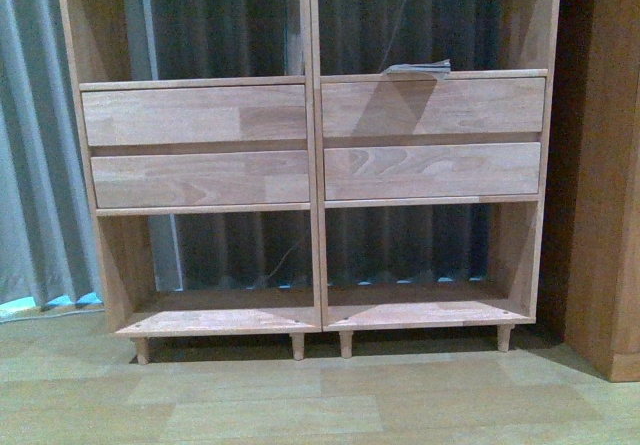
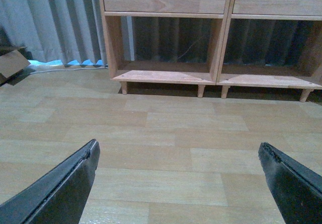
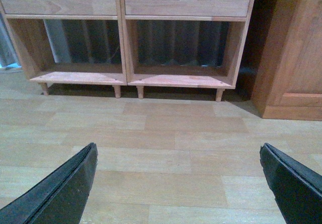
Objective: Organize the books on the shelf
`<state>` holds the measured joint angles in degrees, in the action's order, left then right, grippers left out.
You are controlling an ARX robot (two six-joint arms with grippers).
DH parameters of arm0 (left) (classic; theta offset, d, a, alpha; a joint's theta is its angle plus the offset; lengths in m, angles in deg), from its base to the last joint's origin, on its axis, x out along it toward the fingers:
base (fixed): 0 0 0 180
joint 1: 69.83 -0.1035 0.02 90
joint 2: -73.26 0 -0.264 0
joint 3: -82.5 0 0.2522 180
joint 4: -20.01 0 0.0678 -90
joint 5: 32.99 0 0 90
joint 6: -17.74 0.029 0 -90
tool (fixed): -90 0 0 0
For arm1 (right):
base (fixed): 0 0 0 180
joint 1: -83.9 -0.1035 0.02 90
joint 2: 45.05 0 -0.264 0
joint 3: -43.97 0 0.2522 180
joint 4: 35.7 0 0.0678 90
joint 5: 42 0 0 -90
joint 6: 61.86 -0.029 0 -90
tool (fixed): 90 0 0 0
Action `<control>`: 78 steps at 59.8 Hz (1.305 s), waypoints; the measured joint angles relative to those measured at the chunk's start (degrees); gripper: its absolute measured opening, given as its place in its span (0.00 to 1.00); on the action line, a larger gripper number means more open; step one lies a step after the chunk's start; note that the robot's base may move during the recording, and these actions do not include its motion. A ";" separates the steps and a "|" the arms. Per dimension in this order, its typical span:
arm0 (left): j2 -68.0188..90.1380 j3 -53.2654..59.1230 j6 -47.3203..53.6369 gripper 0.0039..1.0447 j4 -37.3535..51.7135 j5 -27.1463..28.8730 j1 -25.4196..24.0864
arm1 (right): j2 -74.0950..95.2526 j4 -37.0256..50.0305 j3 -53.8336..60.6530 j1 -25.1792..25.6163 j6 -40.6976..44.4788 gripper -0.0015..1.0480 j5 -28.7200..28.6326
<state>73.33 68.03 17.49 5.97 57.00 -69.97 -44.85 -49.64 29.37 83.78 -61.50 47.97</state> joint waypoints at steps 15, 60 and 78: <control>0.00 0.00 0.00 0.93 0.00 0.00 0.00 | 0.00 0.00 0.00 0.00 0.00 0.93 0.00; 0.00 0.00 0.00 0.93 0.00 0.00 0.00 | 0.00 0.00 0.00 0.00 0.00 0.93 0.00; -0.02 0.00 0.00 0.93 0.00 0.00 0.00 | 0.00 0.00 0.00 0.00 0.02 0.93 -0.02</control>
<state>73.31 68.03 17.49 5.97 57.00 -69.97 -44.85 -49.64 29.37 83.78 -61.48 47.94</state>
